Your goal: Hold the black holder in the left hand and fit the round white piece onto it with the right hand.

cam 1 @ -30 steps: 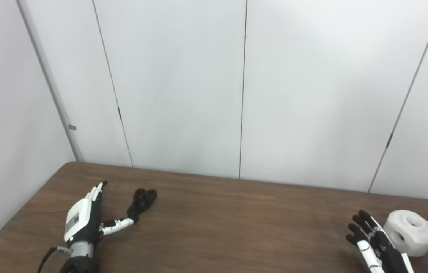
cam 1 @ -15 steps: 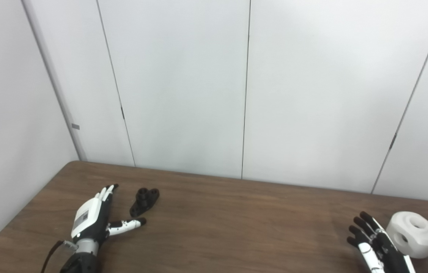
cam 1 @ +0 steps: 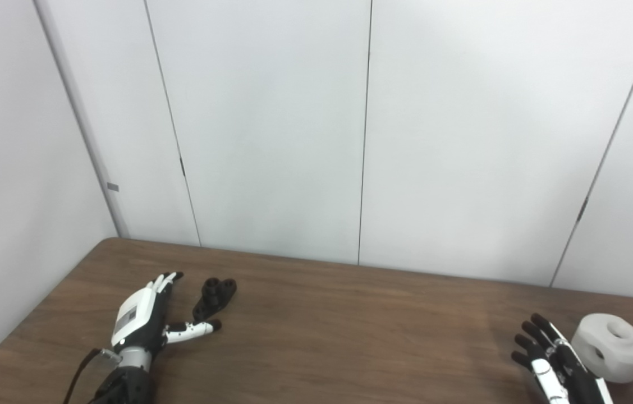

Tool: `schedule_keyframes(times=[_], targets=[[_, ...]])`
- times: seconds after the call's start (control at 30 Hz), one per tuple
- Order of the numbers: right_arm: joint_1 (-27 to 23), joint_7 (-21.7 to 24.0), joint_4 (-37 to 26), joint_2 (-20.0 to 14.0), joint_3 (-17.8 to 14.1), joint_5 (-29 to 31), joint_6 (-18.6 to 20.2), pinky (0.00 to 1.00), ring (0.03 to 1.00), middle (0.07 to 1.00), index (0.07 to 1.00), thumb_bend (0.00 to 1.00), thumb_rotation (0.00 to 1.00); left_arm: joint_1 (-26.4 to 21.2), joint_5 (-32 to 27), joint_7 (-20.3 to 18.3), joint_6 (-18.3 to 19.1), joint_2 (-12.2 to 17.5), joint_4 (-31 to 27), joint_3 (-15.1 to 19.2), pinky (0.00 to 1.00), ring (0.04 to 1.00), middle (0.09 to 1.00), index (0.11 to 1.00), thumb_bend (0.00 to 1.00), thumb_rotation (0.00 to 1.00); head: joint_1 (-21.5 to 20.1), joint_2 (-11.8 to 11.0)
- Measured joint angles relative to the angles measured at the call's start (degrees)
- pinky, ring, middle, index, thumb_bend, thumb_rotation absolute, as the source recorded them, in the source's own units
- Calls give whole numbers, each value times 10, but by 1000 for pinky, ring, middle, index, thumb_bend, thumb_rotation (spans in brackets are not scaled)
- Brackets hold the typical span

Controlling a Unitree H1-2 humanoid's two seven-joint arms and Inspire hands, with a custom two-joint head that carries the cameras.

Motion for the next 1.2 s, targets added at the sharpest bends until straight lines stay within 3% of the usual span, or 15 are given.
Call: schedule_keyframes(times=[0.23, 0.77, 1.2], targets=[[0, 0, -1, 3, 0, 1, 0, 770, 834, 857, 859, 352, 540, -9, -1, 11, -19, -1, 11, -6, 899, 961, 939, 863, 1000, 363, -5, 1], [1, 0, -2, 7, 2, -1, 0, 771, 836, 865, 868, 346, 538, -10, 0, 13, -20, -4, 9, -27, 907, 938, 902, 818, 1000, 327, -15, 6], [2, 0, -4, 8, 2, 1, 4, 780, 840, 864, 866, 348, 562, -12, -2, 54, -64, -17, 25, -20, 653, 716, 721, 696, 950, 220, -14, 9]])
